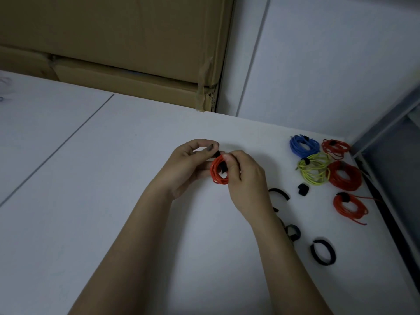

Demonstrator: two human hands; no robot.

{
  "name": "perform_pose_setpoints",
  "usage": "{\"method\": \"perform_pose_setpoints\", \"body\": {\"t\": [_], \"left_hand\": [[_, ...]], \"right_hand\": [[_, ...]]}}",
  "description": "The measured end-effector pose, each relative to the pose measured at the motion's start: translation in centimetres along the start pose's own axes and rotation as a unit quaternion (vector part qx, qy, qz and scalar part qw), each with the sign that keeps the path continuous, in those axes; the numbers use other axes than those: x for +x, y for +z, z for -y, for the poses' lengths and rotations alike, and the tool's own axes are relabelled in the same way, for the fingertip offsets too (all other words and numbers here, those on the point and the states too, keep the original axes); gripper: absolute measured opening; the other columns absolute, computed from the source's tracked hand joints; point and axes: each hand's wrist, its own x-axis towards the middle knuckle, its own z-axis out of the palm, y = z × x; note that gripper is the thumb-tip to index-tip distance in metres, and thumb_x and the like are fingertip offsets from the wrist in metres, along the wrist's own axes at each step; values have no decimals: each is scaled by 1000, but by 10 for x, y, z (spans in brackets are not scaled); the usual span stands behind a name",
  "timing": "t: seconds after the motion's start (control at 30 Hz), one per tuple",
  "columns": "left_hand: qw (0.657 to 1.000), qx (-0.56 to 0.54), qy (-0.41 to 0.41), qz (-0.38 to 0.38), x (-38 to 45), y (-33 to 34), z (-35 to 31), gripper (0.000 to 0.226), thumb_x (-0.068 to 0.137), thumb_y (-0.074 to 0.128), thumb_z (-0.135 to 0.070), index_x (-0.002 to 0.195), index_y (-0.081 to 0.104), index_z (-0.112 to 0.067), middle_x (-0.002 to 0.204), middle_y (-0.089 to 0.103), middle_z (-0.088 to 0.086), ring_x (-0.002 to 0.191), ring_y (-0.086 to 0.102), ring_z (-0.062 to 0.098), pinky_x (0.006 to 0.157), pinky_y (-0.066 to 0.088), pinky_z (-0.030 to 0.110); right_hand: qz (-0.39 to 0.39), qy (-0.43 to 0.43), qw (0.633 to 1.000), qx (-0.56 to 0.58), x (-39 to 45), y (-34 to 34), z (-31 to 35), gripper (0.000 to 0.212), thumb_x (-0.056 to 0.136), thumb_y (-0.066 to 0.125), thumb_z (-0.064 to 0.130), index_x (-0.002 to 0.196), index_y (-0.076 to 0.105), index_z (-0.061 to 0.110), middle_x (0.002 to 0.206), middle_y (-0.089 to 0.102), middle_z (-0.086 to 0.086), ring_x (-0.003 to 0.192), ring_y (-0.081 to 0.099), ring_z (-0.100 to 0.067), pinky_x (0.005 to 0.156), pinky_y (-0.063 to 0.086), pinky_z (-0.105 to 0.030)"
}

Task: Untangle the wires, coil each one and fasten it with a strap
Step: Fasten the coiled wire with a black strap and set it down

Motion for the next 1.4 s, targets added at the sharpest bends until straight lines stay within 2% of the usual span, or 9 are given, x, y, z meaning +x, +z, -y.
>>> {"method": "perform_pose_setpoints", "body": {"t": [0.13,0.23,0.37,0.6,0.77,0.93,1.07,1.2,1.4], "left_hand": [[998,-25,6,53,-3,-3,3,39,76,68,-14,114,61,-11,92,74,5,83,71,15,71,54,21],[999,2,28,39,-3,-1,4,30,82,67,-7,112,63,-12,91,74,5,81,71,16,71,54,21],[1000,-1,30,8,-3,-1,6,21,86,64,-5,106,67,-12,87,74,4,78,70,13,69,54,20],[998,-60,11,-8,-3,-4,4,23,89,55,2,107,68,-6,98,75,5,85,71,13,66,55,18],[997,-71,5,-4,-3,-5,6,24,91,53,4,106,68,-7,96,75,3,80,72,10,62,54,16],[998,-59,6,-3,-5,-4,8,26,90,51,6,103,69,-6,97,75,6,84,71,13,69,55,18],[998,-61,1,-2,-6,-3,7,23,79,66,-5,101,72,-4,96,74,12,80,72,16,69,56,20],[1000,-27,5,4,-7,-2,8,24,85,61,-1,108,69,0,102,72,18,85,71,19,76,57,24],[1000,11,23,-10,-8,-1,8,20,88,61,2,97,75,-10,95,74,13,84,71,21,75,57,25]], "right_hand": [[-18,7,1000,-3,0,-1,-1,17,100,45,26,88,57,24,77,58,11,73,53,5,62,37,-4],[-16,9,1000,16,-1,-4,-1,18,101,44,27,87,56,24,73,58,15,72,54,6,61,39,-6],[20,19,998,59,-2,-6,-1,25,102,40,24,96,62,15,78,62,9,74,56,-2,62,41,-10],[74,-15,996,46,-3,-7,-2,31,103,35,25,120,61,23,101,66,1,93,60,-8,83,50,-24],[77,-38,996,-7,-4,-6,-5,28,100,40,26,122,58,28,100,63,1,87,58,-8,73,49,-24],[43,-78,995,-39,-5,-8,-8,24,96,50,20,117,62,20,99,59,10,90,53,-6,75,49,-26],[-25,-123,992,-19,-5,-11,-7,27,90,60,13,117,60,19,104,54,13,93,54,-3,76,51,-24],[-18,-218,976,8,-4,-15,-11,32,89,58,0,118,64,11,113,60,2,105,58,-10,88,51,-26],[-23,-193,979,52,-6,-14,-14,22,84,70,11,105,66,11,106,64,6,99,61,-10,84,52,-27]]}}
